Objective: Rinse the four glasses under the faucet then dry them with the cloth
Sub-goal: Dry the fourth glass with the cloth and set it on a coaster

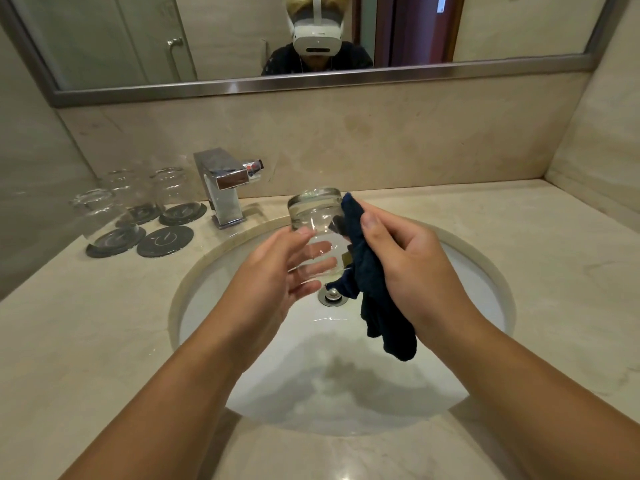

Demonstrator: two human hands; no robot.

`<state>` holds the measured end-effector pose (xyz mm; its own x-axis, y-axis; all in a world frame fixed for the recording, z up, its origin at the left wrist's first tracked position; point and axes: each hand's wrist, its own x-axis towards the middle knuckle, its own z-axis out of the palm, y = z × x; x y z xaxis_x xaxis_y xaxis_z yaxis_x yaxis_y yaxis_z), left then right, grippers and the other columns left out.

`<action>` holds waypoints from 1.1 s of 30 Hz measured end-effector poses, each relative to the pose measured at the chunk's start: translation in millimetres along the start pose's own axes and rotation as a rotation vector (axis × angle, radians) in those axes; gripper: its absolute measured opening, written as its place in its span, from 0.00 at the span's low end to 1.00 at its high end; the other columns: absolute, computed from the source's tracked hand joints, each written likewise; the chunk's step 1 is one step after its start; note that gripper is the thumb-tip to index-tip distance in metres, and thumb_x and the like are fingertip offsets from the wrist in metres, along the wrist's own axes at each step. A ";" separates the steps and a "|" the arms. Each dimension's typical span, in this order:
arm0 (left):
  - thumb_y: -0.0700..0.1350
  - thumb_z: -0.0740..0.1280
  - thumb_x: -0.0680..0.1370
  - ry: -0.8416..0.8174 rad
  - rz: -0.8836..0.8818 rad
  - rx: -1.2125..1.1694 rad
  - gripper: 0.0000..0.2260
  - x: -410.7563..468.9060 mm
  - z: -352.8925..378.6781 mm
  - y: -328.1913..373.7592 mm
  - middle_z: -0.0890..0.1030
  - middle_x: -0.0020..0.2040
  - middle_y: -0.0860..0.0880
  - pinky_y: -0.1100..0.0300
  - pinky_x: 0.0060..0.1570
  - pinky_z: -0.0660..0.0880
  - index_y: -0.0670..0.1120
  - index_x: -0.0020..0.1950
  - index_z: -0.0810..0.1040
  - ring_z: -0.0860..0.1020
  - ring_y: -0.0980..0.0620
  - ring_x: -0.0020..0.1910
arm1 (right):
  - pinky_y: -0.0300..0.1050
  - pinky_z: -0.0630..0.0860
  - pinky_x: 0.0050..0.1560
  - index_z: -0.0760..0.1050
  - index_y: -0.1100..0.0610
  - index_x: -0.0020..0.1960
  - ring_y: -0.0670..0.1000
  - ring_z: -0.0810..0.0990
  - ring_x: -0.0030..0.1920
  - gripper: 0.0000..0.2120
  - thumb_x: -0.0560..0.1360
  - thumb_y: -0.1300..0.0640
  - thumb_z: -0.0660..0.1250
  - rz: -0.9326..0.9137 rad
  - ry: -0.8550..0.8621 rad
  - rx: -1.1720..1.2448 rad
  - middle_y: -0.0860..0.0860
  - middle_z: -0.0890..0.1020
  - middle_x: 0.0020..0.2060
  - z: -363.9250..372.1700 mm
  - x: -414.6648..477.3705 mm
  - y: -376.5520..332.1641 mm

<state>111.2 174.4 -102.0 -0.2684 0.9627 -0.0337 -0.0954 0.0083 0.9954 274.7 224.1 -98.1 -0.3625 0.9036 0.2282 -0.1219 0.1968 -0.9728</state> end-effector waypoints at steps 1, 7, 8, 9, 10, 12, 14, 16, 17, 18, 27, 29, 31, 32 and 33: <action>0.59 0.70 0.81 -0.016 0.015 0.032 0.17 0.2 -0.3 -1.3 0.88 0.61 0.50 0.50 0.63 0.77 0.53 0.66 0.81 0.86 0.51 0.60 | 0.51 0.81 0.33 0.82 0.41 0.66 0.58 0.86 0.35 0.14 0.87 0.51 0.61 -0.012 -0.003 -0.009 0.48 0.89 0.45 0.6 -0.7 -1.0; 0.70 0.70 0.71 -0.053 0.123 0.184 0.19 -3.4 -0.9 -1.2 0.84 0.58 0.70 0.56 0.58 0.73 0.66 0.59 0.83 0.81 0.70 0.57 | 0.47 0.79 0.31 0.81 0.40 0.68 0.64 0.87 0.37 0.15 0.87 0.51 0.62 -0.033 0.007 -0.037 0.52 0.89 0.47 1.2 -2.3 -1.4; 0.71 0.69 0.70 -0.054 0.124 0.185 0.20 -3.0 -1.9 -1.1 0.84 0.57 0.71 0.56 0.56 0.73 0.67 0.60 0.83 0.80 0.71 0.56 | 0.47 0.78 0.30 0.81 0.40 0.69 0.64 0.87 0.37 0.15 0.87 0.51 0.62 -0.034 0.001 -0.040 0.53 0.89 0.48 1.4 -2.0 -0.9; 0.72 0.70 0.69 -0.056 0.123 0.180 0.21 -2.7 -2.8 -1.0 0.84 0.56 0.71 0.57 0.55 0.73 0.68 0.60 0.83 0.80 0.70 0.55 | 0.49 0.79 0.30 0.81 0.40 0.69 0.63 0.87 0.37 0.15 0.87 0.50 0.62 -0.036 -0.007 -0.045 0.53 0.89 0.48 1.7 -2.0 -0.8; 0.73 0.72 0.69 -0.063 0.121 0.174 0.21 -2.8 -3.7 -1.0 0.83 0.55 0.71 0.57 0.55 0.72 0.69 0.59 0.84 0.80 0.70 0.55 | 0.51 0.80 0.31 0.80 0.39 0.69 0.63 0.87 0.37 0.15 0.87 0.50 0.62 -0.035 -0.013 -0.049 0.53 0.89 0.49 1.7 -2.0 -0.3; 0.73 0.73 0.68 -0.077 0.124 0.193 0.18 -2.8 -5.5 -1.5 0.84 0.54 0.69 0.58 0.53 0.73 0.72 0.56 0.84 0.81 0.70 0.52 | 0.54 0.81 0.31 0.80 0.38 0.69 0.63 0.87 0.37 0.15 0.87 0.50 0.61 -0.027 -0.022 -0.048 0.50 0.89 0.50 1.6 -2.2 -0.5; 0.68 0.72 0.70 -0.071 0.137 0.217 0.15 -2.2 -7.2 -1.9 0.84 0.52 0.67 0.57 0.53 0.73 0.71 0.55 0.84 0.82 0.68 0.50 | 0.55 0.81 0.31 0.81 0.38 0.67 0.64 0.87 0.38 0.15 0.87 0.50 0.61 -0.012 -0.030 -0.032 0.49 0.89 0.51 0.8 -2.1 -1.4; 0.64 0.73 0.72 -0.072 0.162 0.205 0.12 -2.7 -8.0 -0.8 0.85 0.53 0.66 0.57 0.53 0.74 0.70 0.55 0.85 0.83 0.66 0.51 | 0.52 0.84 0.35 0.82 0.42 0.67 0.61 0.88 0.41 0.15 0.88 0.50 0.60 0.004 -0.037 -0.016 0.48 0.89 0.52 -0.4 -1.6 -2.8; 0.62 0.73 0.73 -0.078 0.173 0.202 0.10 -3.6 -7.8 0.6 0.85 0.54 0.66 0.56 0.54 0.74 0.70 0.54 0.85 0.83 0.65 0.52 | 0.50 0.85 0.39 0.83 0.44 0.67 0.60 0.88 0.43 0.15 0.88 0.50 0.59 0.020 -0.038 0.001 0.48 0.89 0.53 -1.1 -1.1 -3.6; 0.60 0.72 0.73 -0.088 0.177 0.195 0.09 -4.5 -7.4 2.0 0.86 0.55 0.65 0.56 0.55 0.75 0.71 0.53 0.85 0.84 0.64 0.53 | 0.49 0.85 0.41 0.84 0.47 0.65 0.59 0.88 0.44 0.15 0.88 0.49 0.59 0.047 -0.035 0.033 0.50 0.89 0.53 -1.7 0.1 -3.7; 0.56 0.76 0.71 -0.032 -0.036 -0.011 0.21 -2.6 -8.8 2.7 0.88 0.60 0.49 0.57 0.48 0.79 0.52 0.62 0.85 0.86 0.49 0.54 | 0.51 0.83 0.37 0.86 0.52 0.58 0.56 0.82 0.35 0.13 0.87 0.52 0.62 0.083 0.010 0.121 0.57 0.86 0.43 -8.2 6.7 -5.3; 0.56 0.80 0.71 0.029 -0.040 -0.092 0.25 -2.0 -8.2 4.9 0.88 0.61 0.49 0.58 0.48 0.79 0.49 0.65 0.83 0.86 0.48 0.55 | 0.57 0.85 0.41 0.83 0.51 0.64 0.56 0.86 0.39 0.12 0.87 0.52 0.63 0.000 0.102 0.140 0.52 0.89 0.49 -13.1 10.7 -5.3; 0.56 0.78 0.71 0.115 -0.027 -0.189 0.26 -0.9 -8.4 7.5 0.88 0.61 0.49 0.58 0.48 0.78 0.48 0.66 0.82 0.85 0.48 0.55 | 0.57 0.84 0.41 0.79 0.53 0.65 0.56 0.87 0.42 0.12 0.84 0.52 0.66 -0.070 0.169 0.173 0.55 0.89 0.52 -19.3 13.2 -8.7; 0.56 0.76 0.72 0.152 -0.016 -0.221 0.25 0.0 -8.9 8.0 0.88 0.61 0.49 0.58 0.49 0.77 0.49 0.66 0.82 0.85 0.48 0.54 | 0.55 0.83 0.39 0.76 0.56 0.65 0.56 0.86 0.40 0.14 0.82 0.51 0.67 -0.086 0.174 0.191 0.57 0.89 0.52 -21.2 12.7 -11.4; 0.57 0.76 0.73 0.177 -0.007 -0.241 0.25 0.7 -9.3 8.2 0.88 0.61 0.50 0.58 0.49 0.77 0.49 0.67 0.81 0.85 0.48 0.55 | 0.53 0.81 0.37 0.75 0.58 0.63 0.56 0.84 0.37 0.16 0.79 0.52 0.66 -0.090 0.160 0.209 0.59 0.88 0.51 -22.2 11.3 -13.4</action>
<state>101.2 172.6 -94.7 -0.4279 0.9006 -0.0764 -0.3170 -0.0704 0.9458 292.7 240.1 -83.4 -0.1935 0.9378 0.2882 -0.3412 0.2111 -0.9160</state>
